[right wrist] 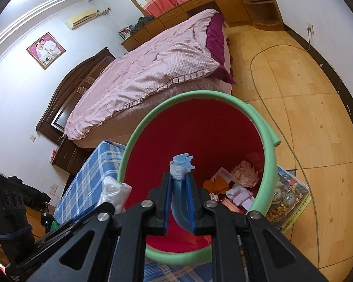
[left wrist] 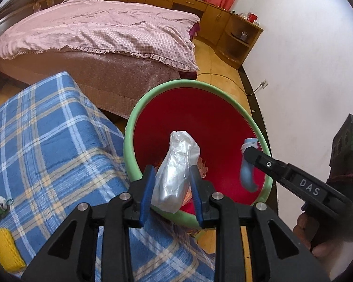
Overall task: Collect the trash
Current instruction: 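Open both tools to drop the bag and strap into the bucket, then move both open tools back over the table items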
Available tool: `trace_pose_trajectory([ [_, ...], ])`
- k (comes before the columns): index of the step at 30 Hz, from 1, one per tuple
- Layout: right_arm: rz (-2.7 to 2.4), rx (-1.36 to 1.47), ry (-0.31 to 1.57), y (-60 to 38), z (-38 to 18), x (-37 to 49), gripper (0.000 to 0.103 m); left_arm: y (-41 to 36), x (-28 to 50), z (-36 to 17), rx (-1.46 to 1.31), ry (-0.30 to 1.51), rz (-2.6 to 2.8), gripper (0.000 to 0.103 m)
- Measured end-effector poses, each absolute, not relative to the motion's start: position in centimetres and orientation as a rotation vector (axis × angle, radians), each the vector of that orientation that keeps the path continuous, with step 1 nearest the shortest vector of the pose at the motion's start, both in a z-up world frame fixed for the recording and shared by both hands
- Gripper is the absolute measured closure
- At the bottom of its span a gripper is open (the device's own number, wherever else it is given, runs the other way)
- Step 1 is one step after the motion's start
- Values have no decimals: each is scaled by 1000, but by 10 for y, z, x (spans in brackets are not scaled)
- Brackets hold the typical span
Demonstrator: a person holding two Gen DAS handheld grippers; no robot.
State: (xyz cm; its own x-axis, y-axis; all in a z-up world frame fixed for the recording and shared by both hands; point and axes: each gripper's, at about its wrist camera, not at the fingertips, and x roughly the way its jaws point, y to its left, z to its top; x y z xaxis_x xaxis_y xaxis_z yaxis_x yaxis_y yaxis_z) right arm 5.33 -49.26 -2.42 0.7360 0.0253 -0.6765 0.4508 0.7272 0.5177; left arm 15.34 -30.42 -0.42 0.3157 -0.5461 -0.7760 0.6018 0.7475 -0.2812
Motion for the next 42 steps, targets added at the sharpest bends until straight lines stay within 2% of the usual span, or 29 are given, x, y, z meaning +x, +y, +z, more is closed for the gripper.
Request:
trace_pose_trajectory([
  [4, -260, 742, 727, -494, -31, 56, 86, -305, 155, -4, 70, 985, -748, 60],
  [12, -259, 744, 720, -492, -30, 55, 84, -293, 164, -4, 34, 997, -716, 59],
  [22, -228, 713, 692, -468, -14, 42, 62, -251, 158, 9, -13, 974, -642, 59],
  [31, -184, 697, 686, -433, 0, 26, 51, -197, 146, 19, -33, 950, -543, 59],
  [42, -143, 642, 716, -393, 7, 27, 48, -131, 140, 14, -88, 954, -426, 59],
])
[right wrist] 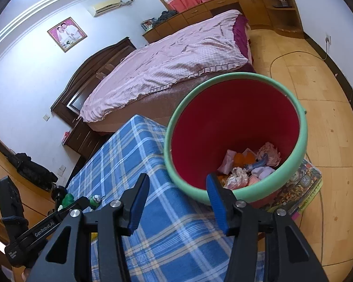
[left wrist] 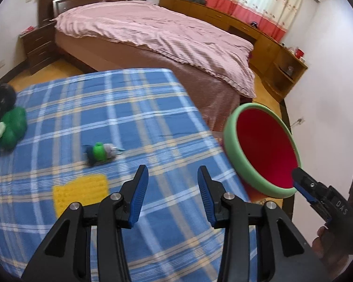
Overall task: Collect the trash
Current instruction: 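Move both open tools back over the table items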
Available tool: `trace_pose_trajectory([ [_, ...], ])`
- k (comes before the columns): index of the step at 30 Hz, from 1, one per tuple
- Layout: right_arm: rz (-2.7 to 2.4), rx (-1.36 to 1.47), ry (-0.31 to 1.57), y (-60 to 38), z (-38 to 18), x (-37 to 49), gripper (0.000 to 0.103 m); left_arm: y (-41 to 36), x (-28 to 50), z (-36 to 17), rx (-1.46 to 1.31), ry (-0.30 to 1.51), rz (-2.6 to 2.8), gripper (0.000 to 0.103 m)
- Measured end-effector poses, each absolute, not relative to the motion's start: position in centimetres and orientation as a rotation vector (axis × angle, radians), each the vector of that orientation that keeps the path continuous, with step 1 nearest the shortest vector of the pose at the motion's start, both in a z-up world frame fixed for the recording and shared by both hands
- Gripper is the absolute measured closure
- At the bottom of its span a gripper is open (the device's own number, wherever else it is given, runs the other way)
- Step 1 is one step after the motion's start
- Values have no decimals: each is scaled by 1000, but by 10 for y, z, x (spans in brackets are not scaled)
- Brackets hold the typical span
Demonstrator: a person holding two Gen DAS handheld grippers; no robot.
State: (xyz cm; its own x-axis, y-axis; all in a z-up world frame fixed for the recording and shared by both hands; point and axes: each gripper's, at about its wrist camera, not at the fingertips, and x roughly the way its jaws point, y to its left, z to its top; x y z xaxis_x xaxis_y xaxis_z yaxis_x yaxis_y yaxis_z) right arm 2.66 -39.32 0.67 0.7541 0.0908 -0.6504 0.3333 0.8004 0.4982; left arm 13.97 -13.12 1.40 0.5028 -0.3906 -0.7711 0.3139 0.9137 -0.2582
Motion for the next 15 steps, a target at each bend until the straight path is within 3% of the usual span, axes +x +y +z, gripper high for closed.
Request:
trace_pose_trajectory([
  [8, -112, 611, 734, -371, 11, 28, 44, -90, 141, 3, -103, 974, -335, 59],
  [10, -107, 600, 736, -366, 12, 29, 42, -79, 142, -1, -106, 977, -302, 49],
  [15, -94, 585, 744, -358, 12, 29, 41, -59, 142, -14, -107, 991, -225, 46],
])
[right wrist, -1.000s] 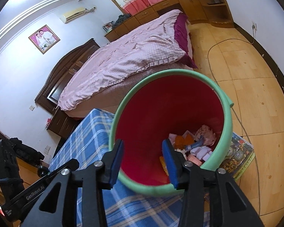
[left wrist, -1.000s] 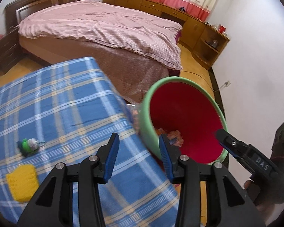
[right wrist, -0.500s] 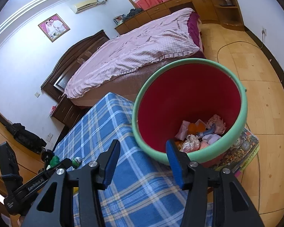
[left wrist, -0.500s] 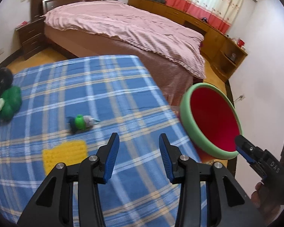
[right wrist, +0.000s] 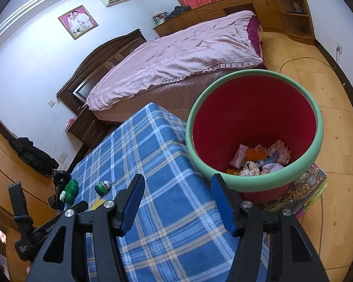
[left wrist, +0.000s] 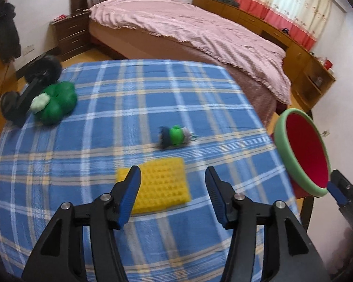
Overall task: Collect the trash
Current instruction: 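Move both open tools back over the table items, then grasp the yellow mesh foam sleeve with the left tool while the right tool grasps the green toy figure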
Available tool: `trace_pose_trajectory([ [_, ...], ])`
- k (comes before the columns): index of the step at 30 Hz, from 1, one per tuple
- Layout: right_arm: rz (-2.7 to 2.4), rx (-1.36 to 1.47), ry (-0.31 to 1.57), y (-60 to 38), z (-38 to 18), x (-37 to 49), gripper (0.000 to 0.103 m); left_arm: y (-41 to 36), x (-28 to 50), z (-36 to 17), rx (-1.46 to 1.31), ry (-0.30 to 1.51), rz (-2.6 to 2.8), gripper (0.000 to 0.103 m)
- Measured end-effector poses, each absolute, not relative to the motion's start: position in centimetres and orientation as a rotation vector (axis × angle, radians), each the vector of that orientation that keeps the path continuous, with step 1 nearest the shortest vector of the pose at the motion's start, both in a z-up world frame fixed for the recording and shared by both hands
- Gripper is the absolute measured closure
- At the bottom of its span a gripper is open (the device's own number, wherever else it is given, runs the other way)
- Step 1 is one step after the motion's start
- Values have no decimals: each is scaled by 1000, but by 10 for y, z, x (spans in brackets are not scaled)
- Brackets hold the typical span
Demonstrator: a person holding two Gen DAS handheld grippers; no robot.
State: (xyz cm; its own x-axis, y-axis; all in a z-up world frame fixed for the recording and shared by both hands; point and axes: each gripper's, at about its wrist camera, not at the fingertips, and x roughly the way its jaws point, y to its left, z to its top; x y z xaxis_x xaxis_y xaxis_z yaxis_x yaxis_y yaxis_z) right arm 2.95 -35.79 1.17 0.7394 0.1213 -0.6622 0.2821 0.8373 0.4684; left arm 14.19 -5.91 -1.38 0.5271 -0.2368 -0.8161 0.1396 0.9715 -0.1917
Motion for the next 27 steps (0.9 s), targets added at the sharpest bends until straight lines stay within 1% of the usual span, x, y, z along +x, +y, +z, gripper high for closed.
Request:
trace_pose_trajectory([
  [9, -66, 567, 754, -340, 7, 35, 40, -32, 141, -38, -113, 1033, -130, 45],
  [14, -49, 557, 774, -325, 2, 41, 39, -30, 141, -49, -146, 1059, -155, 45],
  [20, -18, 529, 794, -307, 2, 51, 39, -28, 140, -53, -175, 1048, -182, 45],
  [21, -13, 528, 798, -305, 2, 54, 39, -27, 141, -53, -178, 1042, -186, 47],
  [23, -1, 511, 803, -297, 3, 60, 39, -26, 142, -53, -185, 1035, -208, 55],
  [25, 13, 493, 809, -289, 4, 65, 39, -25, 141, -54, -206, 1034, -242, 68],
  [26, 22, 485, 813, -284, 4, 69, 39, -24, 141, -54, -221, 1033, -259, 71],
  [27, 28, 477, 816, -279, 4, 71, 39, -22, 141, -53, -230, 1026, -269, 77],
])
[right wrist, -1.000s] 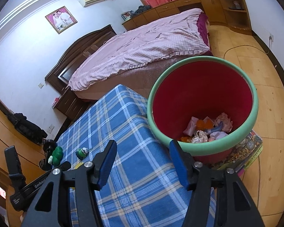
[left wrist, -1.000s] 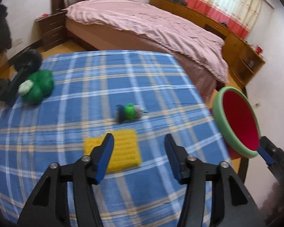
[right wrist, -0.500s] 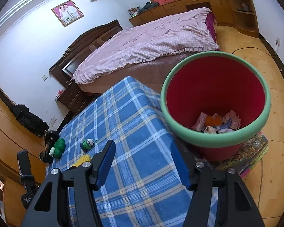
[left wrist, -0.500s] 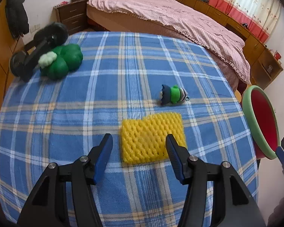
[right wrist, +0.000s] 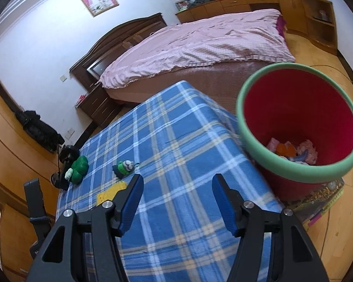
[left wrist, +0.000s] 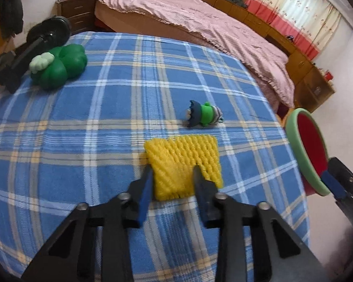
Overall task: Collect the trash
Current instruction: 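Grasp the yellow mesh foam sleeve with the left tool while the right tool grasps the green toy figure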
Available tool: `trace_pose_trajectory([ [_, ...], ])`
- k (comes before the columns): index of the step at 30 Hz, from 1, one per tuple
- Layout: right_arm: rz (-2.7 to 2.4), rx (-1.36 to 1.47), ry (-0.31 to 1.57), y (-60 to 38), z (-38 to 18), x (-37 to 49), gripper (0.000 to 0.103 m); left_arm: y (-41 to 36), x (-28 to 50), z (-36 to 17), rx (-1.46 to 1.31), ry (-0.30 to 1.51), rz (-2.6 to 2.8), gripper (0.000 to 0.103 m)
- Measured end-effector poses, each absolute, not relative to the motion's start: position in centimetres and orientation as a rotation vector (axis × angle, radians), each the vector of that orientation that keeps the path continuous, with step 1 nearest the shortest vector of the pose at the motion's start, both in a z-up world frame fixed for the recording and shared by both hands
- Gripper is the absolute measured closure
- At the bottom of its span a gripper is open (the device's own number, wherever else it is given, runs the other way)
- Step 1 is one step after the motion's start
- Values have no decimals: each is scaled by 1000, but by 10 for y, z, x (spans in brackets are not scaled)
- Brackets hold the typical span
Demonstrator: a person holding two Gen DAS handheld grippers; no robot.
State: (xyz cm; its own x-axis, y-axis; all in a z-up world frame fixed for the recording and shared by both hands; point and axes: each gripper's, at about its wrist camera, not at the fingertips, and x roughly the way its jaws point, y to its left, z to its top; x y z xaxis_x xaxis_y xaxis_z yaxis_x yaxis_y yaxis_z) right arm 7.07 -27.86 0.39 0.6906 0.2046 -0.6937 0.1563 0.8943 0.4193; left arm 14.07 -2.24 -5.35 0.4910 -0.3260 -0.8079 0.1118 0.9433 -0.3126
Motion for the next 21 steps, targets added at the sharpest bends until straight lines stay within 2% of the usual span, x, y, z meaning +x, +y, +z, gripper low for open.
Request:
trace_pose_trajectory([
  [3, 48, 449, 828, -265, 5, 78, 39, -19, 140, -50, -243, 1006, -290, 92],
  [9, 85, 417, 854, -242, 3, 95, 39, -9, 139, -39, -275, 979, -307, 92],
  [16, 119, 369, 883, -221, 0, 113, 32, 25, 145, -13, -305, 877, -214, 92],
  [21, 148, 320, 916, -200, -9, 131, 30, 48, 152, -10, -338, 837, -139, 92],
])
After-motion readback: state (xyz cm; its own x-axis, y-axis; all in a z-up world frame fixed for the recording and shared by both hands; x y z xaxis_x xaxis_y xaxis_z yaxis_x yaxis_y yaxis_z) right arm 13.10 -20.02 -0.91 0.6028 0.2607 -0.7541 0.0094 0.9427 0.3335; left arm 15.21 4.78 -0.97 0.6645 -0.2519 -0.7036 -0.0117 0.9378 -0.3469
